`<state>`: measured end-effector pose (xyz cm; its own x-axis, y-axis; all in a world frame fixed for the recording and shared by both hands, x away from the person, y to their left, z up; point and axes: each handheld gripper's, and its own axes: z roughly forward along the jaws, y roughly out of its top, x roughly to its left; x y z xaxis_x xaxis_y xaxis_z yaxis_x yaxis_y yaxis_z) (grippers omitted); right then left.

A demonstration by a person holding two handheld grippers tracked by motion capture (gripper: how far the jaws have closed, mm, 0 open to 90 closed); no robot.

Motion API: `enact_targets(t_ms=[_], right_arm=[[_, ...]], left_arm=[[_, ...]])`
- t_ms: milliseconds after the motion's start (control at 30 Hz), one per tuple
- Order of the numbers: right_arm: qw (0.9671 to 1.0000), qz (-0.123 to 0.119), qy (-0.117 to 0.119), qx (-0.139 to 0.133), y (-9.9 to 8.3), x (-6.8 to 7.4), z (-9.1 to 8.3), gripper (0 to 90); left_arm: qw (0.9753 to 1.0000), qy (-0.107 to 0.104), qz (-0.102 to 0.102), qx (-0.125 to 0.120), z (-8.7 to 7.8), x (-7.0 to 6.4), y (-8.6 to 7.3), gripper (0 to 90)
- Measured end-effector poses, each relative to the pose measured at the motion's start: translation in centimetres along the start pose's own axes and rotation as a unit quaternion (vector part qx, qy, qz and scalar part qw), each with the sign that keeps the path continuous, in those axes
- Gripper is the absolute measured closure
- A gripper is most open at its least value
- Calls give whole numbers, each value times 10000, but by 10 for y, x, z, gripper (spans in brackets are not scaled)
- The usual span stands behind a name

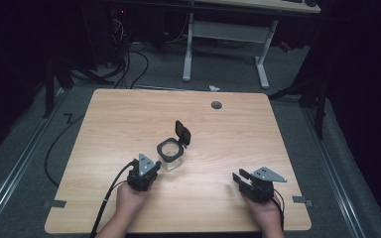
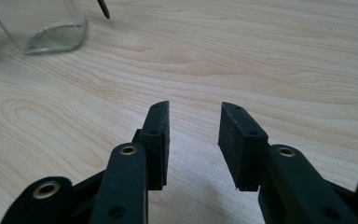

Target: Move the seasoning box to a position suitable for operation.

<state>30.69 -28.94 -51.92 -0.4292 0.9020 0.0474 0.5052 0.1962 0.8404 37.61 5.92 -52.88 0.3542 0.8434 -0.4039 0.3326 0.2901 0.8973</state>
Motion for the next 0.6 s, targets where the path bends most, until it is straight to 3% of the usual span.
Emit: enact_targets(t_ms=[100,200,400,600], right_arm=[[10000,63,49,-17,0,-2,0,661],[10000,36,90,0,-1,-1,0,690],[9999,14,106,47,-1,-1,2,718],[9999,39,102,54,-2,-1,2,717]], left_arm=[[9998,213,-5,-53,15,12,10,900],[9996,288,-10,-43,30,18,18,900],[9999,145,9,53,49,16,23,900],[10000,-12,49,61,44,10,19,900]])
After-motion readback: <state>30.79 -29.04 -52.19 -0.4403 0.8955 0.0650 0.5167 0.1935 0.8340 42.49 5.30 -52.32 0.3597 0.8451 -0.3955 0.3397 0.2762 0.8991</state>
